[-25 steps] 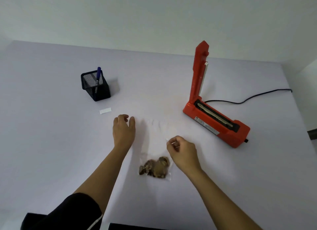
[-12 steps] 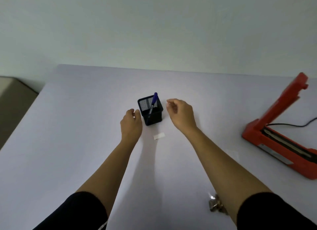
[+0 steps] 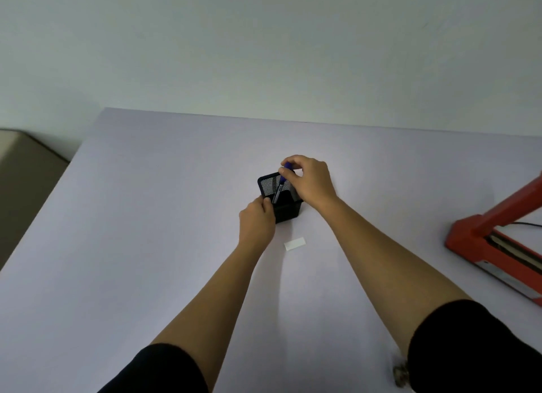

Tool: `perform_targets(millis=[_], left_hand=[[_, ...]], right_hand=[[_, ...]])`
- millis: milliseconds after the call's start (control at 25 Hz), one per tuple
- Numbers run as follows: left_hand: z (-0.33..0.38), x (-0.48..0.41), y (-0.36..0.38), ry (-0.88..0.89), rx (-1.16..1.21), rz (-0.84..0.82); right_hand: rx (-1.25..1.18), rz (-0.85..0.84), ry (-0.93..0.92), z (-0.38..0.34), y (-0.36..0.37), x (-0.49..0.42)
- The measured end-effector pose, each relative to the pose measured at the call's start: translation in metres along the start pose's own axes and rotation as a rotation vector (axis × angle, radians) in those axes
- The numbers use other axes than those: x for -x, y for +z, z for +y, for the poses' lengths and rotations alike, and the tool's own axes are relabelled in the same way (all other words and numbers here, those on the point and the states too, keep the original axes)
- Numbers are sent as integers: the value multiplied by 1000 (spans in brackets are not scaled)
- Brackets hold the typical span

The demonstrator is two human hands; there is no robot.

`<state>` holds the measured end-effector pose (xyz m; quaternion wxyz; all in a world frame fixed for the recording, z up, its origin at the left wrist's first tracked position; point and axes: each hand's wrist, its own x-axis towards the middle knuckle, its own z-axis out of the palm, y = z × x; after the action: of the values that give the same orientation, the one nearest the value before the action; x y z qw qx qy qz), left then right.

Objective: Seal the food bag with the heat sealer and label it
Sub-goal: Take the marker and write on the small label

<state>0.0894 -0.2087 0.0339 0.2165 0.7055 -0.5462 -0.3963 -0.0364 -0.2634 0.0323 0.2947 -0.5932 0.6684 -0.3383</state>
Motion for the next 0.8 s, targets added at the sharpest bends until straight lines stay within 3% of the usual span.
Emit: perform_targets(millis=[120,280,440,640,800], left_hand=[[2,2,-6,-4,21,-8],[9,8,-27,187,144,104],[38,22,-39,304,200,-15],[66,52,-42,381,293,129],[80,76,-37,585,133,151]], right_hand=[[-64,91,-62,-22,-27,5],[-162,264,-106,-51,-81,8],[-230,248,-127,-75,-116,13],[-400,284,-88,-94,-136,29],[-419,245,59,-97,-121,56]])
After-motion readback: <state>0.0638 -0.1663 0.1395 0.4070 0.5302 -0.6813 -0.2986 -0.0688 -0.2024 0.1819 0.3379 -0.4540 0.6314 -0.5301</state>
